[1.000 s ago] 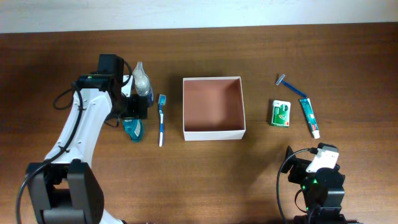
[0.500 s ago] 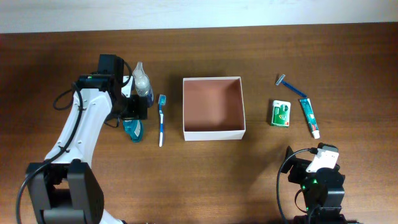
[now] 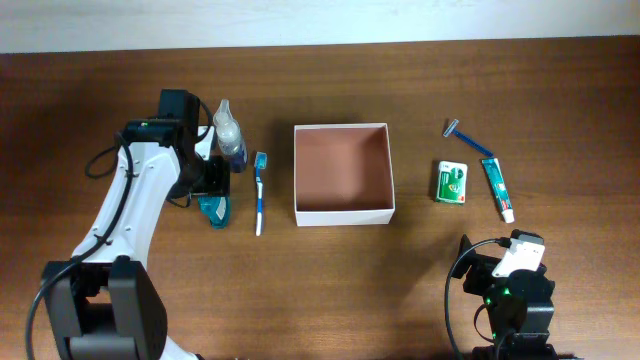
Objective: Pack container
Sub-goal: 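Close the left gripper around the mouthwash bottle cap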
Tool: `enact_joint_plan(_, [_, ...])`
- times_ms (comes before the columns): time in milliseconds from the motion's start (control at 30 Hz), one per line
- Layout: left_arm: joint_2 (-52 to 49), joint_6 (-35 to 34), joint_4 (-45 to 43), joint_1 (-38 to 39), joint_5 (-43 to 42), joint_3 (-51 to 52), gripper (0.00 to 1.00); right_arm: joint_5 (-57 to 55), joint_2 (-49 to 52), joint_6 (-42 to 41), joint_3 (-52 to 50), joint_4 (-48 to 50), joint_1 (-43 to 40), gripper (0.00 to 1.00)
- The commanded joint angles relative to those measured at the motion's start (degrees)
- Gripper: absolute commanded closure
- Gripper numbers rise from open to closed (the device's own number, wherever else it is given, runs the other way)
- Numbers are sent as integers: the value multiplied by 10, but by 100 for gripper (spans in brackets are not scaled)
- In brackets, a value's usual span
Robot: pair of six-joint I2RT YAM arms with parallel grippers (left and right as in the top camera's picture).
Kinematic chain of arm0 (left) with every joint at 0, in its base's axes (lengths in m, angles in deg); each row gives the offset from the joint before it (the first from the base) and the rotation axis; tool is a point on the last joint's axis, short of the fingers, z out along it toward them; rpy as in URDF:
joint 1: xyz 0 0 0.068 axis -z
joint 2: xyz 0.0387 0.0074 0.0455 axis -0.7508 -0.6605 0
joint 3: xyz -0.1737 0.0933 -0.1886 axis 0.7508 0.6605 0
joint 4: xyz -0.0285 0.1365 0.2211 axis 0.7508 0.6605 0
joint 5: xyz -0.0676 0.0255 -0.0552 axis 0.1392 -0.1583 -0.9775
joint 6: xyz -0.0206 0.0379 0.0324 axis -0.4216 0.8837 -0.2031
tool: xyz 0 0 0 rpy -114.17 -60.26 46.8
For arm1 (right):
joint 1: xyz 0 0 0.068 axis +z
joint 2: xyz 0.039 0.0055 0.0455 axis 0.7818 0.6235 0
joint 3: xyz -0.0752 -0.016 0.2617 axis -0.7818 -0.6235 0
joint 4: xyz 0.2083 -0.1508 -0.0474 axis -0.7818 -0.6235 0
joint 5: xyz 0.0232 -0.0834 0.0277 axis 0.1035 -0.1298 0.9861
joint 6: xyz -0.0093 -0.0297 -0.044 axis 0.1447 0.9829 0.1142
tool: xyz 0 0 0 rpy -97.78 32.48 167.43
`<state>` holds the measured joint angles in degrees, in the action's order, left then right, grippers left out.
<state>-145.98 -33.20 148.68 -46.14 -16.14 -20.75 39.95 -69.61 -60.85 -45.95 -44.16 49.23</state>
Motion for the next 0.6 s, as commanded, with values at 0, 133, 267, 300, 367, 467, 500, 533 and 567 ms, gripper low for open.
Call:
enact_joint_plan(0, [-2,7,5,2,-6,-20,32,-7,-4,-3,-2,2,2,1])
enact_joint_plan(133, [-2,7,18,2,-6,-36,32,-7,-4,-3,-2,2,2,1])
enact_joint_plan(267, [-2,7,33,2,-6,-50,39,-7,-4,-3,-2,2,2,1])
enact_joint_plan(300, [-2,7,38,2,-6,-54,44,-7,-4,-3,-2,2,2,1])
enact_joint_plan(367, [-2,7,43,2,-6,-55,46,-7,-4,-3,-2,2,2,1])
enact_joint_plan(467, [-2,7,51,2,-6,-55,46,-7,-4,-3,-2,2,2,1])
enact_joint_plan(500, [-2,7,54,2,-6,-55,46,-7,-4,-3,-2,2,2,1])
enact_joint_plan(533, [-2,7,57,2,-6,-55,46,-7,-4,-3,-2,2,2,1])
enact_joint_plan(567, [-2,7,60,2,-6,-55,46,-7,-4,-3,-2,2,2,1])
